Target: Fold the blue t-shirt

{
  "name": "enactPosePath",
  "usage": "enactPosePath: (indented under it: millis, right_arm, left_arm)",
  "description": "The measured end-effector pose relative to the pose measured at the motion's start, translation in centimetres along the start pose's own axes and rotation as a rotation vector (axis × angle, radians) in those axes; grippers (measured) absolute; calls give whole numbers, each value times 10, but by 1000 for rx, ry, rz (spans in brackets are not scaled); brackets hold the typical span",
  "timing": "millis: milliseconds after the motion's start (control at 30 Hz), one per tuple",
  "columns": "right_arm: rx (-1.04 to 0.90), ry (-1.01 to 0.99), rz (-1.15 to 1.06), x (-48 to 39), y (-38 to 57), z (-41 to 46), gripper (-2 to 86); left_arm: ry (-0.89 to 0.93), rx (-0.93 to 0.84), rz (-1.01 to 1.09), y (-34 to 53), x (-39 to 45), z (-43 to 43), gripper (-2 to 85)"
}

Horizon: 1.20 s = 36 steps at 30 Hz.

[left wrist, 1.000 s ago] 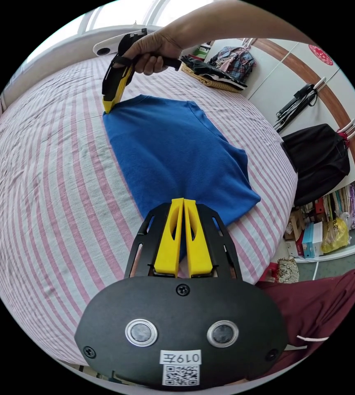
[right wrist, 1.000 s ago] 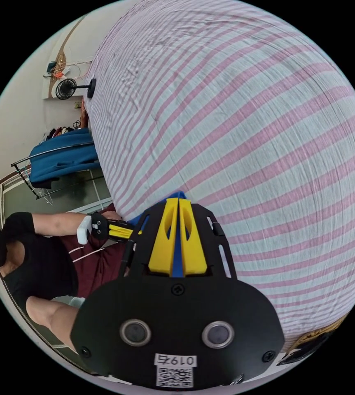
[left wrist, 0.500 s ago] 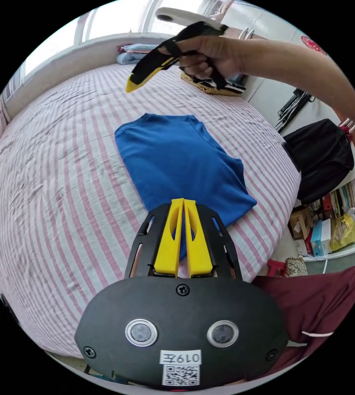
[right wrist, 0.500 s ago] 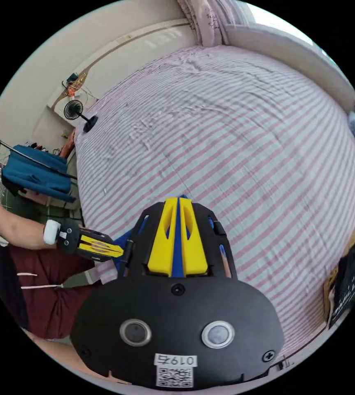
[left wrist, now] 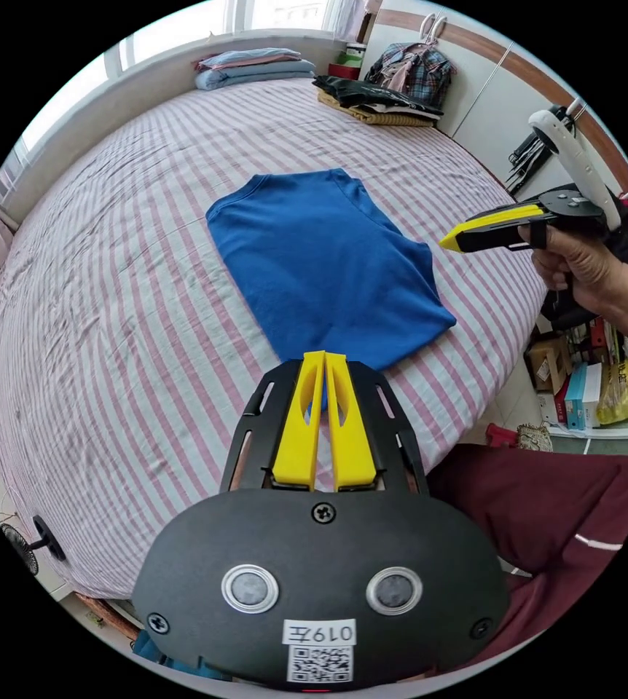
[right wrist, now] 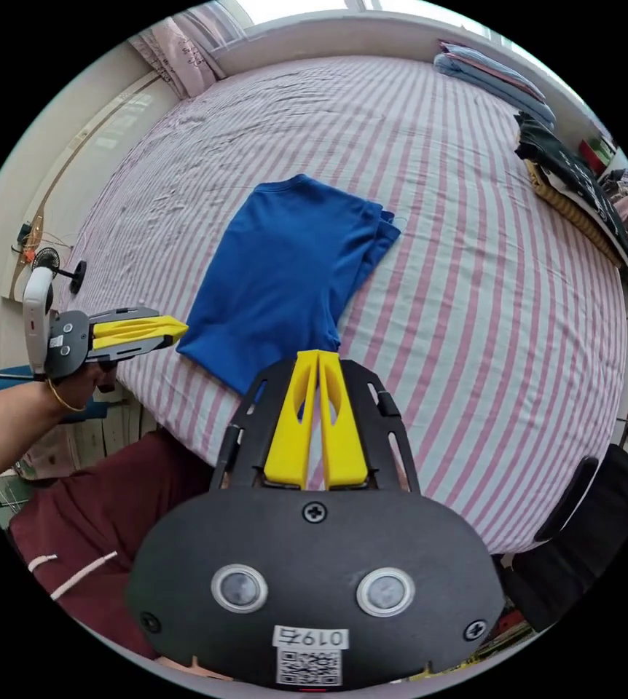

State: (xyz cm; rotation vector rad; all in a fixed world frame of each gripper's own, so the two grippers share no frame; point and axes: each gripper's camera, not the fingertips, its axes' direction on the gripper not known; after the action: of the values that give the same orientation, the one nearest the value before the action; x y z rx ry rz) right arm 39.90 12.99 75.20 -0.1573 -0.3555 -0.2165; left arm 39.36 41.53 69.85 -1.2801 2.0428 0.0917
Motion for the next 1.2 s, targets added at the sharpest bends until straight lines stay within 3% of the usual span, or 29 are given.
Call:
enactPosePath:
  millis: [400,567,767,967,1200]
  right_arm:
    - [-62,-91,-20,27,35,23,-10]
    - [-84,-4,-24,20,70,8,-10]
    - [136,-95,97,-2,124,-85,-9]
    - [205,-173,351,-45,204,-128,4]
    - [445,-582,949,-88,289,-70,1]
  left_arm:
    - [144,53,-162,12,-20,-9,4]
    - [103,-34,-50,16,-12,-10,4]
    - [168,-5,-17,12,-17,-49,6]
    - [288,-25,-20,2,-61,-72,7]
    - [507,-62,-133,-32,-125,-63,8]
